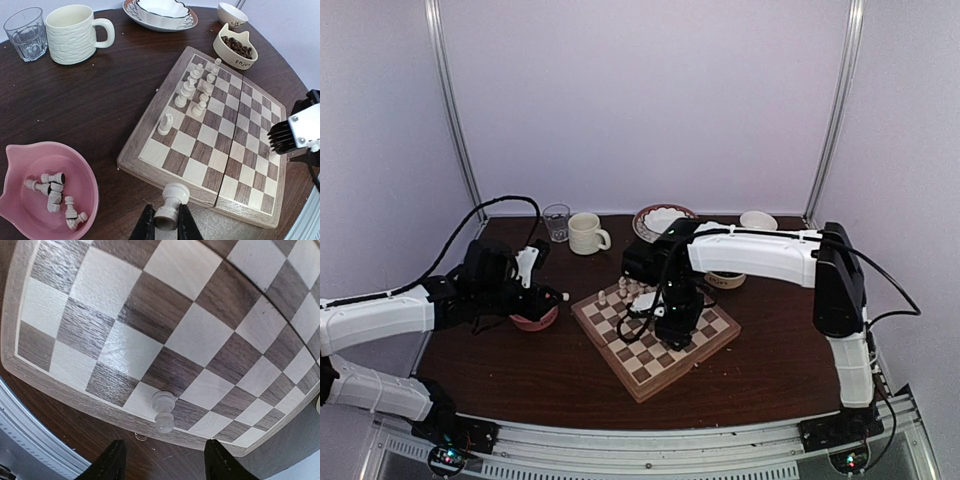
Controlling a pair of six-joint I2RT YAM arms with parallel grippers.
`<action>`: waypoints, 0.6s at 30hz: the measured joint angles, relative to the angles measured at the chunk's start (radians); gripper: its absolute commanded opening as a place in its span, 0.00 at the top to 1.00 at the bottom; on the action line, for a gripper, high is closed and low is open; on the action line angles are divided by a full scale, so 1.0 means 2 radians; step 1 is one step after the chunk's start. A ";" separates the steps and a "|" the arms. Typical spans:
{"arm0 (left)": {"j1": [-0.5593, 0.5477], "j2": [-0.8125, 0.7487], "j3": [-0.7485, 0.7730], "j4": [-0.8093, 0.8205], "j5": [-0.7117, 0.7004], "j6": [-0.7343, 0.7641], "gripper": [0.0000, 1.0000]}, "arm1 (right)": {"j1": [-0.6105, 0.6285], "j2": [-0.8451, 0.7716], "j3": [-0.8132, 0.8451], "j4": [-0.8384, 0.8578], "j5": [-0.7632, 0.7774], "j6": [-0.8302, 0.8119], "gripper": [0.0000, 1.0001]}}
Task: Set up the chess pieces on the board
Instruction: Place the pawn on the chessboard.
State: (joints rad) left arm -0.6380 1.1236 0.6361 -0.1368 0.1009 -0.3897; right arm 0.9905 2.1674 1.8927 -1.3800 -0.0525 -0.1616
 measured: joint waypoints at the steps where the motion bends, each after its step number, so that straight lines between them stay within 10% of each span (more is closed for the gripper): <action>1: 0.000 0.000 0.000 0.000 0.000 0.000 1.00 | 0.000 -0.012 -0.011 0.013 -0.002 0.001 0.43; 18: 0.000 0.003 0.000 0.003 0.011 0.004 1.00 | -0.005 -0.207 -0.289 0.298 -0.018 0.057 0.54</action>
State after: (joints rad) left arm -0.6380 1.1297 0.6361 -0.1303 0.1223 -0.3809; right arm 0.9813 1.7542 1.3151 -0.7841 -0.0887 -0.0483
